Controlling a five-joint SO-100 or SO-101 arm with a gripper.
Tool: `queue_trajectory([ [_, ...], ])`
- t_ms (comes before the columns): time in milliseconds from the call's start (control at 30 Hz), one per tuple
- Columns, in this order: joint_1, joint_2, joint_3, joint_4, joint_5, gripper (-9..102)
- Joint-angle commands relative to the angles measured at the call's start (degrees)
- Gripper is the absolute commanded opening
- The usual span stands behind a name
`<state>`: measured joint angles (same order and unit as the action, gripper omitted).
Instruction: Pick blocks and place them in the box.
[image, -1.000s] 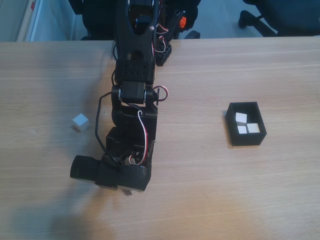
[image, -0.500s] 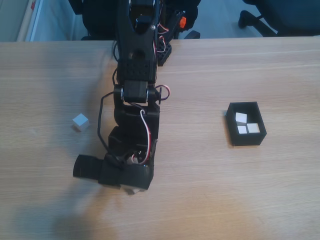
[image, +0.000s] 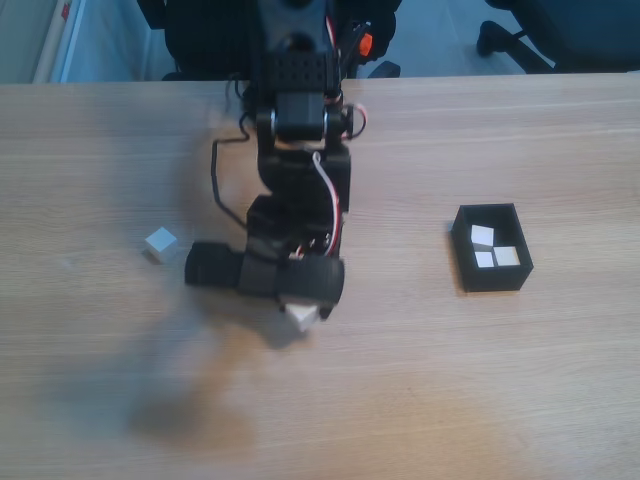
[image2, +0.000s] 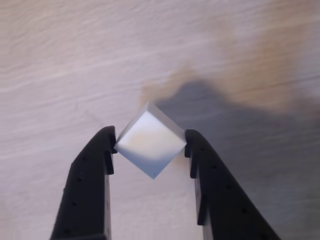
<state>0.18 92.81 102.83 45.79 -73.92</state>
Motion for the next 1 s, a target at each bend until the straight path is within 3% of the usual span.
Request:
queue_trajectory([
  [0, -1.93, 8.53, 3.16, 0.97, 0.79, 2],
  [533, -27.25, 22.94, 8.09, 9.93, 11.6, 2],
  [767, -37.79, 20.92, 4.57, 12.92, 17.23, 2],
  [967, -41.4, 14.41, -2.81, 13.97, 20.13, 1],
])
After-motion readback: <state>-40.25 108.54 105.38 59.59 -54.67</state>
